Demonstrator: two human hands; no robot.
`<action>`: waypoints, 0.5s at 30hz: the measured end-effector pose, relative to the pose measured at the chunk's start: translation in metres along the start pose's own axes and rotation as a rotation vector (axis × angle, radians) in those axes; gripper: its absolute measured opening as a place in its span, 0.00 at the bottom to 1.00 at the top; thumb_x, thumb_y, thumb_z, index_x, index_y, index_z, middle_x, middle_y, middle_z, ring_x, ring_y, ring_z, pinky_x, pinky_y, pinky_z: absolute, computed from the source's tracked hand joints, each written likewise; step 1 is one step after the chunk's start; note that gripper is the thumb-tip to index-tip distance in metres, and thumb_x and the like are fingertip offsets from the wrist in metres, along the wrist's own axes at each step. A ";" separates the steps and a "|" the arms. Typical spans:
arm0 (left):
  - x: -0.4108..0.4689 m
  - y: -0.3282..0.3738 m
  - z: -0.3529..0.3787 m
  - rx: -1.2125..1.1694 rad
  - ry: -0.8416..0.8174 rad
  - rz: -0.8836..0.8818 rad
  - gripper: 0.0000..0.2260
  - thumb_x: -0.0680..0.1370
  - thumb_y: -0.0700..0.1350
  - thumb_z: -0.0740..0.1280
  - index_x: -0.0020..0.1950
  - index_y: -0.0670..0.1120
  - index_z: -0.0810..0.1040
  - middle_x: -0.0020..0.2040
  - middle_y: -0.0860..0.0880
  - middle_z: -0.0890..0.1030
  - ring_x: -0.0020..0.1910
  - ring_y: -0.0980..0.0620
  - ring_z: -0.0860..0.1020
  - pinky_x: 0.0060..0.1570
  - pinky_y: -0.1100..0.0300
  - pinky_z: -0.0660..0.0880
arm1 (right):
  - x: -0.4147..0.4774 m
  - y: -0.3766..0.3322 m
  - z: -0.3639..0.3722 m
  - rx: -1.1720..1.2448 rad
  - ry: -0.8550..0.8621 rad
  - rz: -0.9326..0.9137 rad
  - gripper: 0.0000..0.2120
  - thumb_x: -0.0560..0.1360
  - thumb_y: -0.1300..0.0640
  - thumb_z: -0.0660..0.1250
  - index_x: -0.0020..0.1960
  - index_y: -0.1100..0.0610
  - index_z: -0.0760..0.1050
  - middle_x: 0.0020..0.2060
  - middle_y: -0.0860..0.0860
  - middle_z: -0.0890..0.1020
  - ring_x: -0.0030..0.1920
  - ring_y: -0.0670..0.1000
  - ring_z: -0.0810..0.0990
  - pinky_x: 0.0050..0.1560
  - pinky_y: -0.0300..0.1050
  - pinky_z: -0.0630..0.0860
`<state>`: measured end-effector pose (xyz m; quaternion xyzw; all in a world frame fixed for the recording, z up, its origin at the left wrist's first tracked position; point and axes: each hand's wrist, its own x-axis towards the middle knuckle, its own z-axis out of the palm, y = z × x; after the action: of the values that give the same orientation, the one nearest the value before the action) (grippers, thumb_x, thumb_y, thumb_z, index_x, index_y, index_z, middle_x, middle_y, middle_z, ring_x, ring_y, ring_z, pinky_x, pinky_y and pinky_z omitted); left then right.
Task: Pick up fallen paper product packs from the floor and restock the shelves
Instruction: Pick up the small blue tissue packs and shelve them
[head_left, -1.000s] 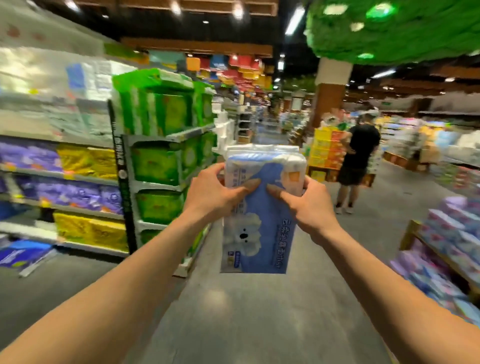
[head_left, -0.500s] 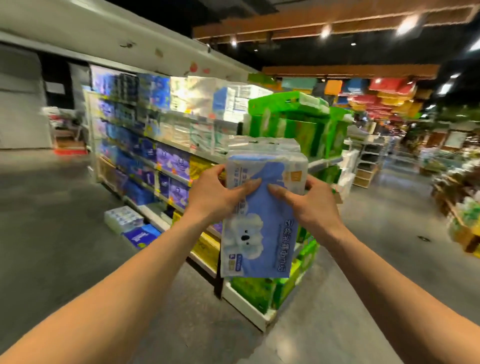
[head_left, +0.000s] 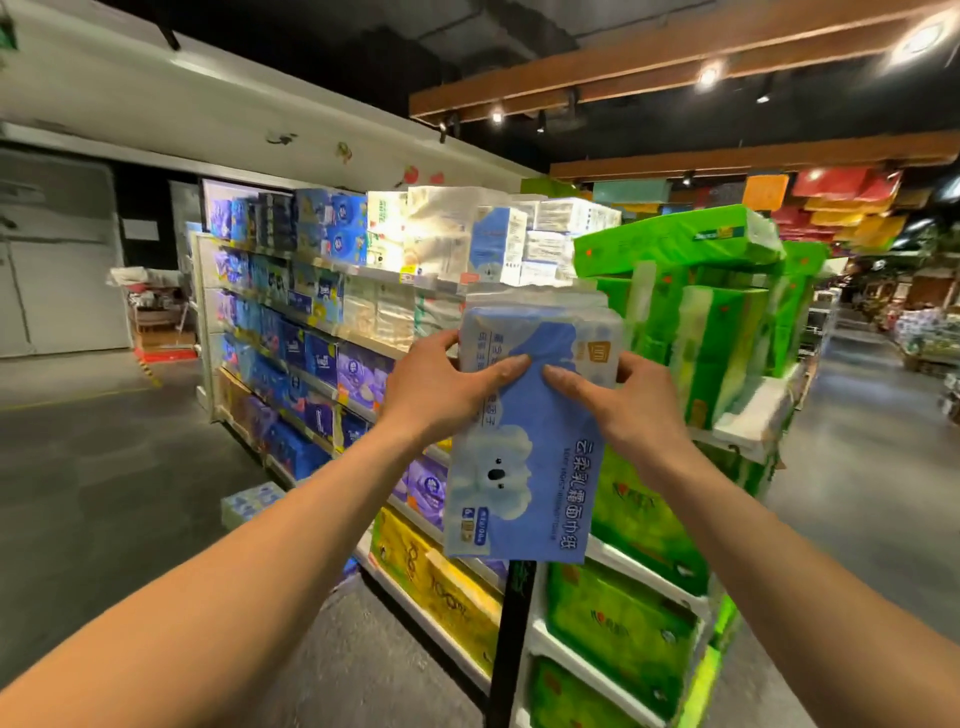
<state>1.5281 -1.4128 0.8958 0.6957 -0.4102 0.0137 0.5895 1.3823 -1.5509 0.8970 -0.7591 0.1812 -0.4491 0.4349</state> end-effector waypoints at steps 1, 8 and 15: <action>0.024 -0.013 0.003 -0.008 0.001 0.004 0.22 0.65 0.68 0.77 0.52 0.57 0.83 0.45 0.58 0.86 0.45 0.56 0.85 0.49 0.47 0.83 | 0.024 0.011 0.010 -0.011 0.001 -0.006 0.16 0.67 0.46 0.81 0.51 0.51 0.85 0.45 0.44 0.87 0.45 0.44 0.87 0.46 0.47 0.84; 0.201 -0.089 0.029 -0.045 0.043 0.054 0.31 0.59 0.74 0.73 0.52 0.56 0.85 0.47 0.56 0.86 0.46 0.53 0.85 0.49 0.46 0.83 | 0.201 0.079 0.070 -0.054 -0.002 -0.081 0.13 0.67 0.46 0.81 0.47 0.50 0.85 0.43 0.44 0.87 0.44 0.44 0.87 0.49 0.51 0.85; 0.366 -0.142 0.037 -0.098 0.071 0.090 0.28 0.61 0.73 0.74 0.51 0.54 0.84 0.47 0.55 0.86 0.47 0.53 0.85 0.48 0.45 0.83 | 0.363 0.110 0.123 -0.123 0.022 -0.167 0.19 0.64 0.41 0.82 0.48 0.51 0.87 0.43 0.46 0.88 0.44 0.46 0.87 0.50 0.55 0.85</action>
<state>1.8366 -1.6507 0.9537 0.6459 -0.4201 0.0449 0.6358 1.6912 -1.7923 0.9696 -0.7919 0.1497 -0.4802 0.3464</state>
